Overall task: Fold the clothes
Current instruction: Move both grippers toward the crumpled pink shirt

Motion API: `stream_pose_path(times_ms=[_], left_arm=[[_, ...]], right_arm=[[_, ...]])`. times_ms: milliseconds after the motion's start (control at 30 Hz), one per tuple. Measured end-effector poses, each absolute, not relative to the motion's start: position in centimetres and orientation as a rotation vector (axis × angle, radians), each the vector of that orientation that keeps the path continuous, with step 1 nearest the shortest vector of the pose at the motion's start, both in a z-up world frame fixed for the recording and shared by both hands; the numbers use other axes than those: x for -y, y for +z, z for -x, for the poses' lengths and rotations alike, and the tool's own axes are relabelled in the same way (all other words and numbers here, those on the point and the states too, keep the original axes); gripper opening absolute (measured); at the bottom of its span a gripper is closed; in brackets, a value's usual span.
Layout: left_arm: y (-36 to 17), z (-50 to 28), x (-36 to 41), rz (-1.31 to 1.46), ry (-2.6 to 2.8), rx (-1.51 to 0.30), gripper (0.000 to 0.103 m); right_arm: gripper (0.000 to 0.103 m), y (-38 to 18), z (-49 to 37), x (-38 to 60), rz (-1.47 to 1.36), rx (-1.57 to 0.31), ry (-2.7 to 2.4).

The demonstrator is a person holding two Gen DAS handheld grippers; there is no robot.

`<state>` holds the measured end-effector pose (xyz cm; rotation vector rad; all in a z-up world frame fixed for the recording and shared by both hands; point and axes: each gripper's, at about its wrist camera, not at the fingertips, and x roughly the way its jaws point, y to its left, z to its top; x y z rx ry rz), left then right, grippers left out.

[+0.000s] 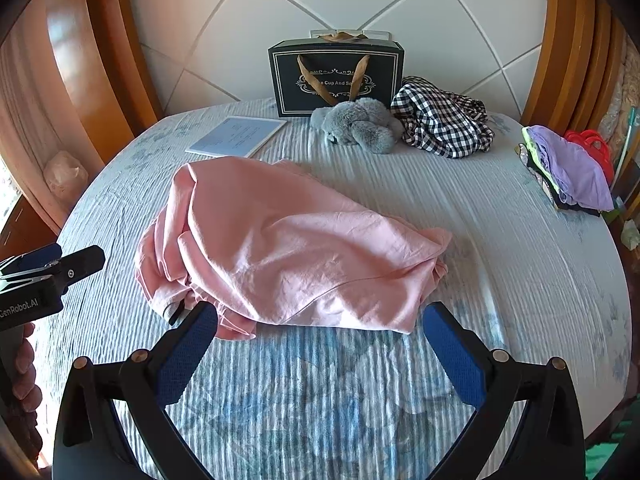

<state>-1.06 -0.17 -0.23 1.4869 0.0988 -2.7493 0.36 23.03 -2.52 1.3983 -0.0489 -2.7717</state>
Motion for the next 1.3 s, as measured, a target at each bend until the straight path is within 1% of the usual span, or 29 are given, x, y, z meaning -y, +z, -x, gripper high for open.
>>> stream_pose_path(times_ms=[200, 400, 600, 1300], left_arm=[[-0.5, 1.0, 0.4, -1.496, -2.751, -0.105, 0.103], [-0.5, 1.0, -0.1, -1.479, -2.767, -0.066, 0.103], [-0.9, 1.3, 0.0, -1.505, -2.757, -0.089, 0.103], [-1.3, 1.5, -0.1, -1.490, -2.757, -0.036, 0.103]], right_arm=[[0.103, -2.5, -0.3, -23.2, -1.397, 0.054, -2.771], [0.103, -2.6, -0.2, -23.1, -1.404, 0.003, -2.788], [0.103, -2.8, 0.0, -23.4, -1.409, 0.021, -2.785], [0.103, -3.6, 0.9, -24.1, -1.421, 0.087, -2.755]])
